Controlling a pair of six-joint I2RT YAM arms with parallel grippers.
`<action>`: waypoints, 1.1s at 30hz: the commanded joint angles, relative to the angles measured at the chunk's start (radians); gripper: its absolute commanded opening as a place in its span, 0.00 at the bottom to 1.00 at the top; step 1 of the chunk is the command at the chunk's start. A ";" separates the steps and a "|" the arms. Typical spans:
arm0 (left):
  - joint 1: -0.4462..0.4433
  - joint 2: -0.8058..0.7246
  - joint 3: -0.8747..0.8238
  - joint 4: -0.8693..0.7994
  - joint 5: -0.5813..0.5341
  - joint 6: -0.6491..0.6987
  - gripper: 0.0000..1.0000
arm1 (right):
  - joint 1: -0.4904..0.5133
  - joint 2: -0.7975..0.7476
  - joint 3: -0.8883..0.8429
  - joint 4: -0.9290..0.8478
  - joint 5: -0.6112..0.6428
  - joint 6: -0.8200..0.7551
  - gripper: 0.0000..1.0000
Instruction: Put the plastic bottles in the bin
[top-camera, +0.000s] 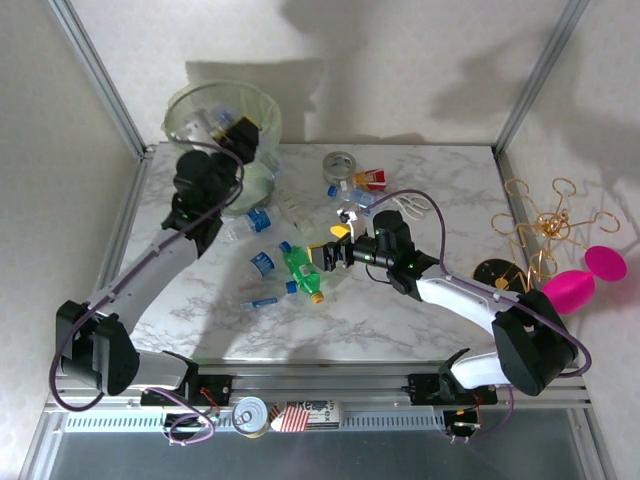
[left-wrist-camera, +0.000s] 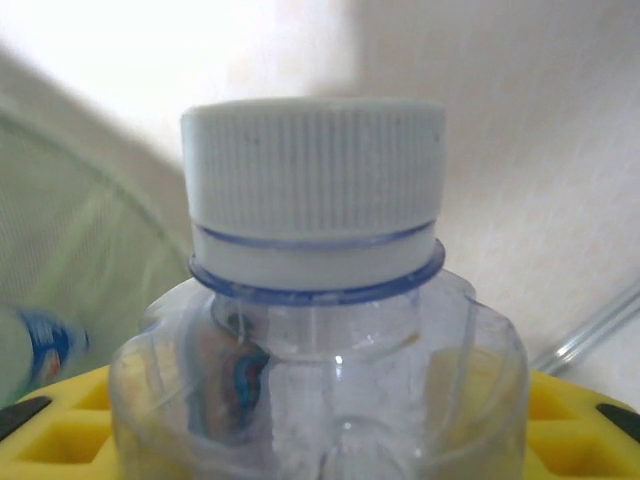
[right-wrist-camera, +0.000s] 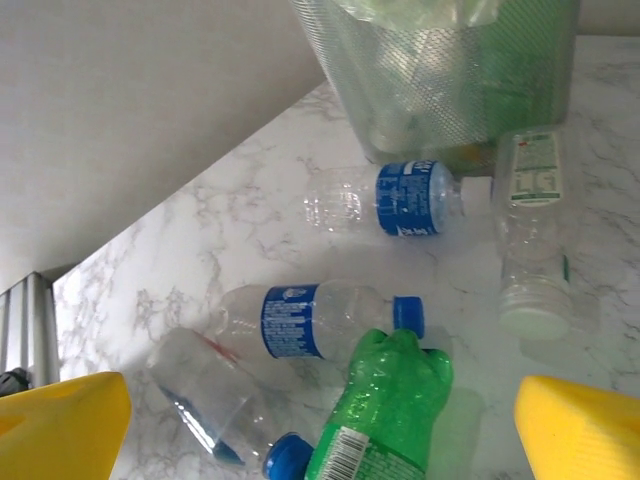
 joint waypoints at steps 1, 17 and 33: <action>0.064 0.011 0.111 -0.119 0.016 0.117 0.51 | 0.003 0.009 -0.002 -0.020 0.067 -0.023 0.99; 0.288 0.278 0.389 -0.355 -0.088 0.227 0.53 | 0.002 -0.012 -0.007 -0.077 0.128 -0.026 0.99; 0.306 0.297 0.437 -0.465 -0.031 0.163 1.00 | 0.002 -0.029 -0.024 -0.098 0.174 -0.027 0.99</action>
